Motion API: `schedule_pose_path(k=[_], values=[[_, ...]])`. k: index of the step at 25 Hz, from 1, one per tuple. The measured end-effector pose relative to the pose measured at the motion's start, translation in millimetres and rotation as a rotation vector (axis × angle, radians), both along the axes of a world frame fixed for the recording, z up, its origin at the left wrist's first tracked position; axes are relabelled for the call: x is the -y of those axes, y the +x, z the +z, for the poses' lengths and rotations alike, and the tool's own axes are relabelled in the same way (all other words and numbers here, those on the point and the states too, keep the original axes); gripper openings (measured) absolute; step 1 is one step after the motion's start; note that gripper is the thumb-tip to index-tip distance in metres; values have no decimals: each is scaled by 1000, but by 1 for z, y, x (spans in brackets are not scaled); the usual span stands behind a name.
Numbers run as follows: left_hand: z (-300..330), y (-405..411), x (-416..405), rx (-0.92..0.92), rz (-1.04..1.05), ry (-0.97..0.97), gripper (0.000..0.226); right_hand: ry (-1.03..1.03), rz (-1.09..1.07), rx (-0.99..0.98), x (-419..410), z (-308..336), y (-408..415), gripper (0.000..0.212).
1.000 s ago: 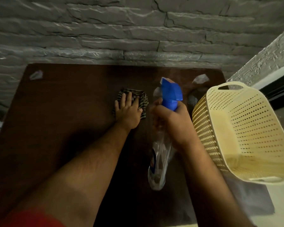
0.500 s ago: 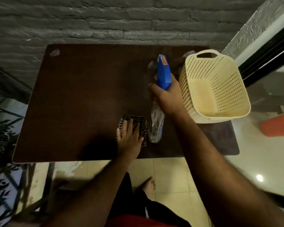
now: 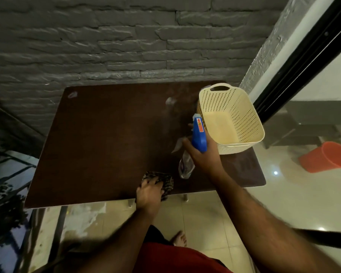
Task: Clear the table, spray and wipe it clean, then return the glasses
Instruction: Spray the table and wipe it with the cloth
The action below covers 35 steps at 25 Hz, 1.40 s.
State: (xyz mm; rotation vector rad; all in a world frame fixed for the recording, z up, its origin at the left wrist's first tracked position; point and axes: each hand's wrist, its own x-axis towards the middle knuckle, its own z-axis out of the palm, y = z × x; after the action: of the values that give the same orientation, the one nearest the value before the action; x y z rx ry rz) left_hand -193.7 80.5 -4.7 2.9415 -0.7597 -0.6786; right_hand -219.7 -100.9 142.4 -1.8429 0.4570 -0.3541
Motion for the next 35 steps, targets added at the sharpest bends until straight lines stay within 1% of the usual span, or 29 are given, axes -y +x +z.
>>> schedule_pose_path(k=[3, 7, 10, 13, 16, 19, 24, 27, 30, 32, 34, 35], values=[[5, -8, 7, -33, -58, -2, 32, -25, -49, -50, 14, -8, -22, 24], [17, -11, 33, 31, -16, -89, 34, -16, -97, -117, 34, -12, -43, 37], [29, -2, 65, 85, -32, -146, 37, -18, -140, -120, 50, -13, -55, 40], [34, 8, 93, 123, -93, -139, 36, -7, -161, -143, 61, -15, -60, 44], [32, 13, 109, 157, -124, -99, 35, 29, -167, -136, 68, -17, -58, 40], [28, 17, 119, 139, -165, -70, 37, 72, -147, -143, 74, -19, -53, 43], [20, 22, 125, 43, -235, -53, 49, 56, -144, -151, 92, -17, -51, 50], [17, 33, 127, -9, -301, -137, 57, 39, -116, -179, 96, -15, -53, 54], [25, 60, 137, -9, -350, -301, 53, 3, -57, -285, 99, -7, -54, 68], [36, 84, 150, -28, -285, -388, 48, -42, 38, -382, 106, 3, -56, 81], [51, 106, 163, -69, -211, -443, 45, -181, 117, -518, 119, 17, -59, 85], [57, 115, 169, -86, -181, -478, 44, -269, 120, -580, 127, 24, -61, 85]])
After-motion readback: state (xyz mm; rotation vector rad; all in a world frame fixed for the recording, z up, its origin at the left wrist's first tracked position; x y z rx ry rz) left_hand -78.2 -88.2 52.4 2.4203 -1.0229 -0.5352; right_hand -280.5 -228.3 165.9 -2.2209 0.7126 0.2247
